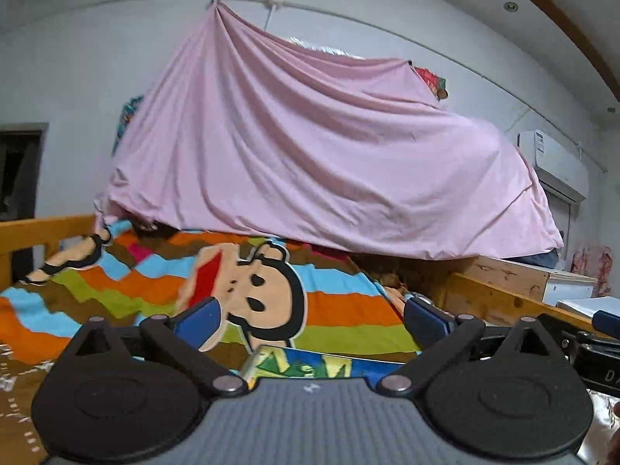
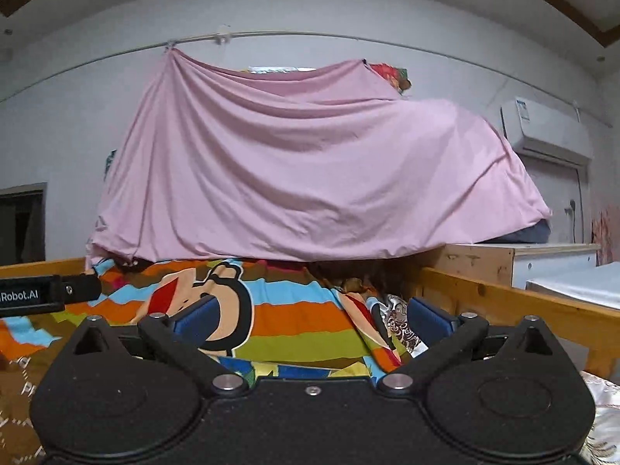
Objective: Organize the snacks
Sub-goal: 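Lift both tools up away from the tray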
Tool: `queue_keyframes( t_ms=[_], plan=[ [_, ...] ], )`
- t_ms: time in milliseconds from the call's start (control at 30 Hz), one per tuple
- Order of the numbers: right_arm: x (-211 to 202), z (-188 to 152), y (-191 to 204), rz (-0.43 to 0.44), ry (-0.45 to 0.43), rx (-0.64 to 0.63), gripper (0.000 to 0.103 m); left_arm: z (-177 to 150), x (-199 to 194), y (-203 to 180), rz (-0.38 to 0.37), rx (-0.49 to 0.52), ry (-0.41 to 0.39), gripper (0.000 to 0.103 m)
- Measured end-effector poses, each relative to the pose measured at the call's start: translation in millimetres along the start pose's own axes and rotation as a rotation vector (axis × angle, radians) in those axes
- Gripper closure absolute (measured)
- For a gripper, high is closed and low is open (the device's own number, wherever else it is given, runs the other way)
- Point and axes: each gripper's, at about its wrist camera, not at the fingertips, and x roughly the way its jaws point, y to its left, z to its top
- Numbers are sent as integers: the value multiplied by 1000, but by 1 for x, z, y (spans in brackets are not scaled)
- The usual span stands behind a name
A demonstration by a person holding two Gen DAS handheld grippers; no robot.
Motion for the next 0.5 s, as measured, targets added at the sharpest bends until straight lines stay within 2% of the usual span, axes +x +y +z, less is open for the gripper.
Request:
queue_keyframes(
  t_ms=[267,400,500],
  plan=[
    [-51,-2,15,34,-14,-31,1,-12,-51,11,58,-6,10,0],
    [-66,-6,21,52,39,-34,1,-18,-72,12,84,0,21,0],
    [-73,-11,25,54,107,-37,1,-24,-84,12,109,19,64,0]
  ],
)
